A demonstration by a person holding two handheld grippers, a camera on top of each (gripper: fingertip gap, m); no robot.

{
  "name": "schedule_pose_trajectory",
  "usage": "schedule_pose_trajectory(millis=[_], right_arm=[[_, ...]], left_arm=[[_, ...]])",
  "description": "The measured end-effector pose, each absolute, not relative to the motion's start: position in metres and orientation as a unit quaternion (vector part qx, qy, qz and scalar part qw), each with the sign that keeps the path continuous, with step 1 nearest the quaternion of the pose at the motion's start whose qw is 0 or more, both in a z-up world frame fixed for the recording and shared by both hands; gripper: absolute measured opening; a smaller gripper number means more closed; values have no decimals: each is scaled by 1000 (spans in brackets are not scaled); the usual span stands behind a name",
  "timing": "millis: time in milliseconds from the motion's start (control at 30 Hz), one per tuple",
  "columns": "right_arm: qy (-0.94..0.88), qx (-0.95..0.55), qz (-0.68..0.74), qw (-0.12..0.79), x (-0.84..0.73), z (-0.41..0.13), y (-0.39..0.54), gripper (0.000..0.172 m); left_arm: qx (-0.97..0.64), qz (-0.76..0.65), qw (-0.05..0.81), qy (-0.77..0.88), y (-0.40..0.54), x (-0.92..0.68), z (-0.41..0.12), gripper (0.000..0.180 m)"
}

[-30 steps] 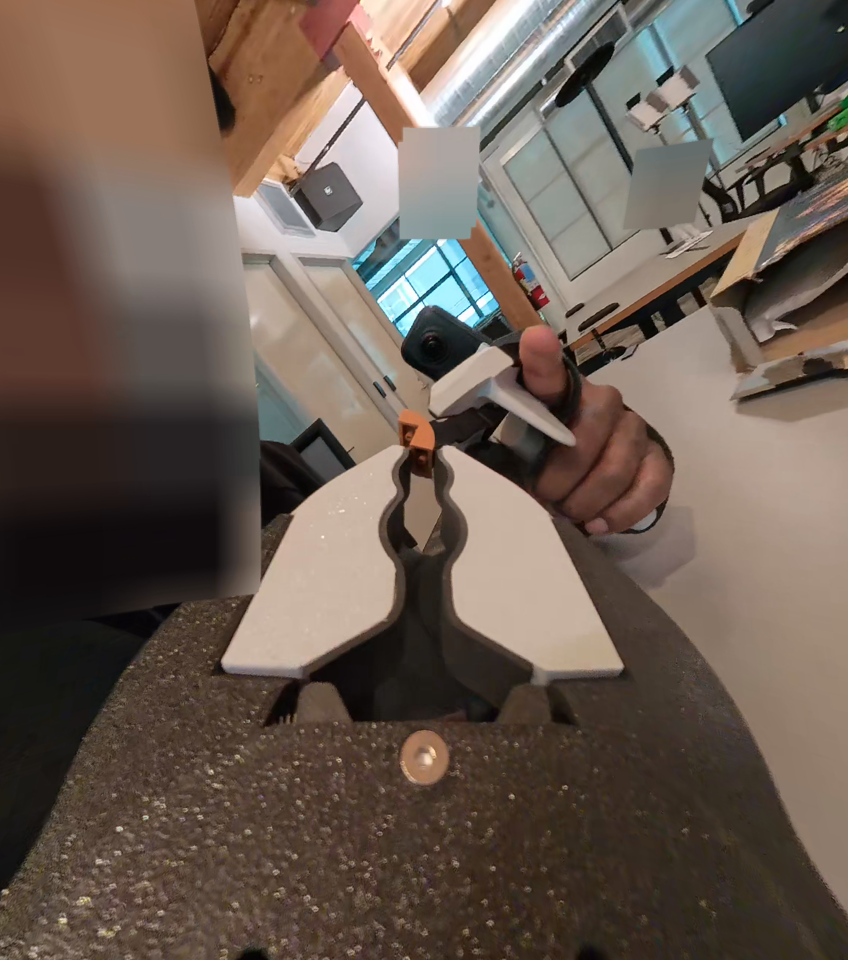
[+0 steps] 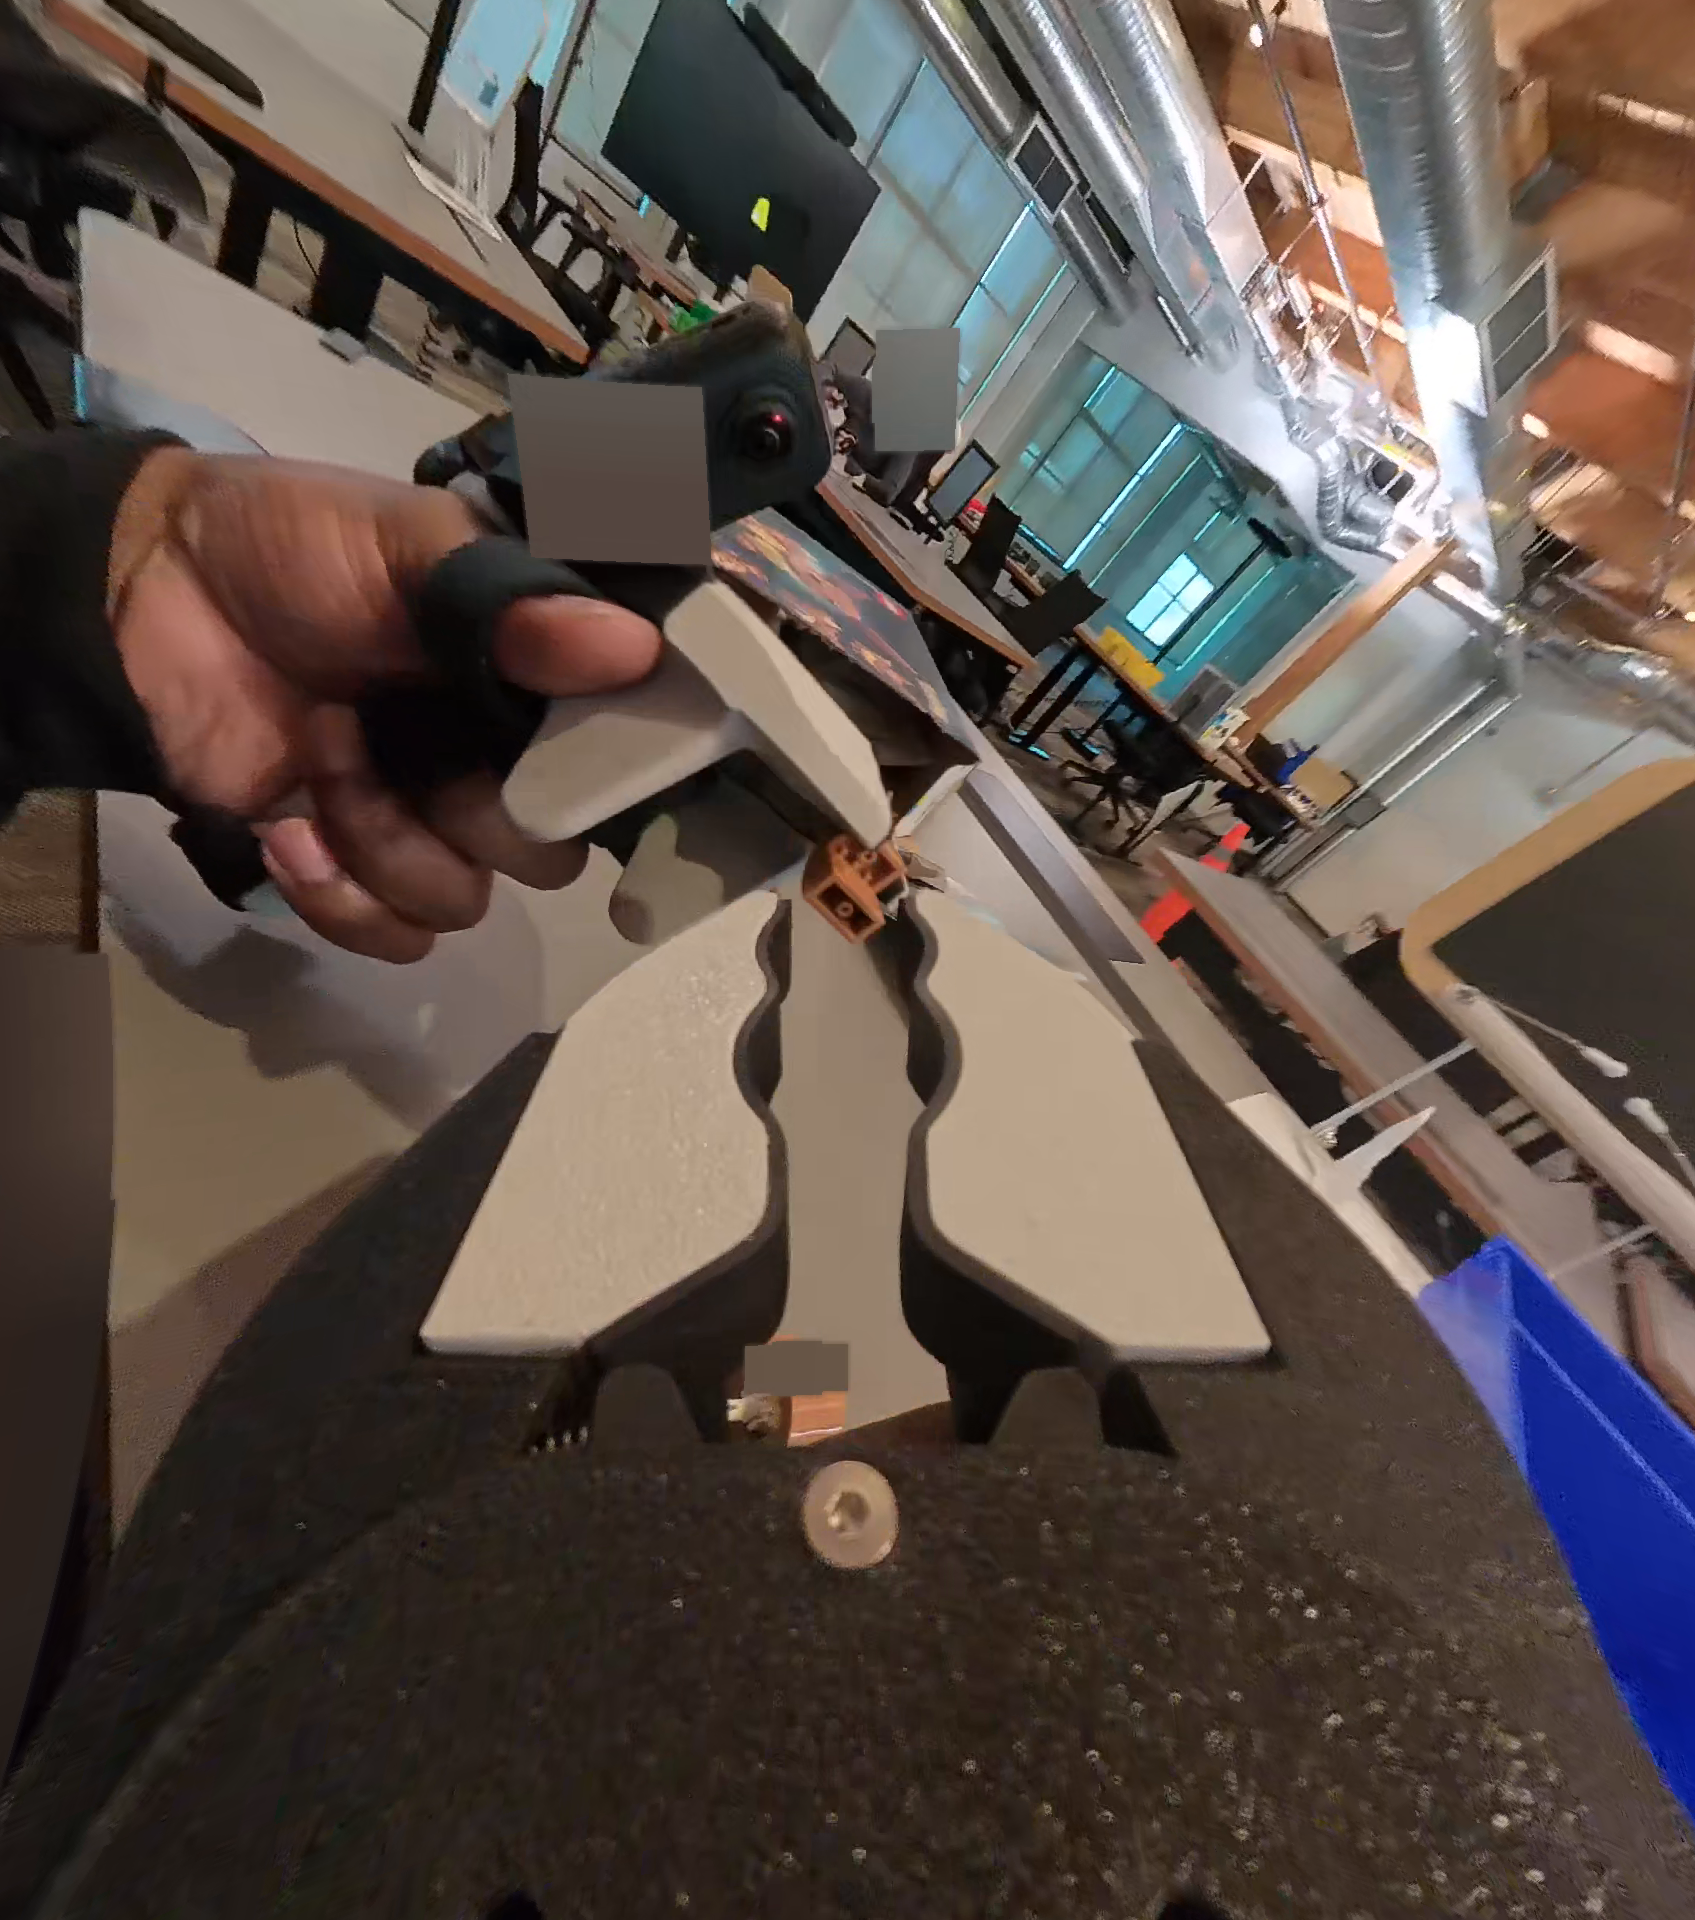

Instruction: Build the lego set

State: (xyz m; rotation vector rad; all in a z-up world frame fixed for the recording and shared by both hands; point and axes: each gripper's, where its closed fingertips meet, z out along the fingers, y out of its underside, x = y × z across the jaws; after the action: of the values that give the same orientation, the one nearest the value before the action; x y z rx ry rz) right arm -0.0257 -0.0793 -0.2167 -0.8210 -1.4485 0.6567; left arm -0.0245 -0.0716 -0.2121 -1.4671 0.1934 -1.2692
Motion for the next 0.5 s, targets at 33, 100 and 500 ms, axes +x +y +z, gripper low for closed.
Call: schedule_pose_trajectory(millis=[33,100,500], right_arm=[[-633,-353,274,632,-27,-219,-79,19],[-632,-343,249,649,-29,-220,-77,15],[-557,-365,284,689,-29,-215,-73,8]], left_arm=[[-622,-546,556,78,-71,-23,-213,16],[-623,-553,548,71,-68,-22,-216,16],[-609,-555,561,74,-66,-32,-217,24]])
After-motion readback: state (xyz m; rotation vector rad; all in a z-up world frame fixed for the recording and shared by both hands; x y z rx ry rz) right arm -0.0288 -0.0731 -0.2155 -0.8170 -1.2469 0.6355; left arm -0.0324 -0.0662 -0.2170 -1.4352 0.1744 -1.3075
